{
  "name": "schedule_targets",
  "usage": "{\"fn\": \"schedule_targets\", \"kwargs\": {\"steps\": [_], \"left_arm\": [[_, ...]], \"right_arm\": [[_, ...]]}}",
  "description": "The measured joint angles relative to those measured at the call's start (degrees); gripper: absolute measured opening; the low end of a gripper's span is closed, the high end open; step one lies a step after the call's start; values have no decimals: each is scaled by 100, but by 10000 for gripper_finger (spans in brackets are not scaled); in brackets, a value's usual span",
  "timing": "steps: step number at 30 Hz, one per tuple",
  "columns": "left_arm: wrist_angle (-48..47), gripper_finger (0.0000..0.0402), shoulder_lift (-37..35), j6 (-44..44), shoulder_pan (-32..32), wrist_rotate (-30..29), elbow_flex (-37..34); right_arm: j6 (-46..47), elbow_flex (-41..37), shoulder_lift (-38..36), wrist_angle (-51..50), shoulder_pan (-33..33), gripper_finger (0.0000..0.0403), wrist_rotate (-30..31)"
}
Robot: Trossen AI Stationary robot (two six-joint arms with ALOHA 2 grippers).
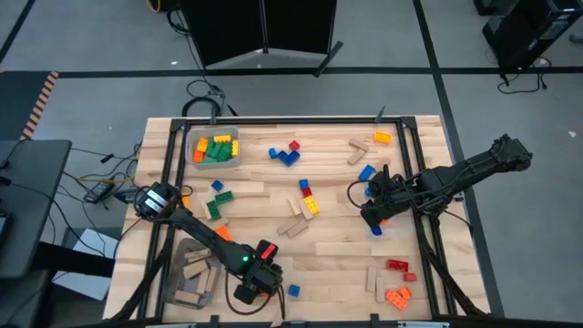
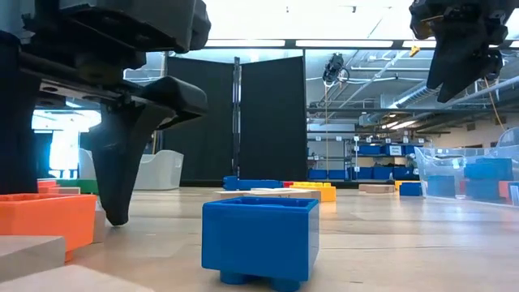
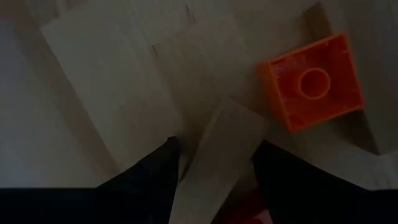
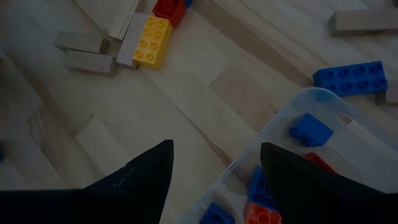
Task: Sort blocks by size
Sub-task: Put the brown block into the black bin
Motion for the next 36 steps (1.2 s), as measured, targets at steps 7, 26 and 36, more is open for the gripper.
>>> {"fn": "schedule_targets", "kwargs": {"steps": [7, 26, 36], "left_arm": [[-39, 165, 9, 39, 9, -72, 4], [-1288, 104, -965, -3186, 396, -97, 251], [-3118, 104, -2323, -5977, -519, -856, 252]], "right_arm": [[0, 0, 0, 13, 0, 256, 0], [2, -4, 0, 85, 0, 256, -2], [4, -4, -1, 148, 0, 256, -2]]}}
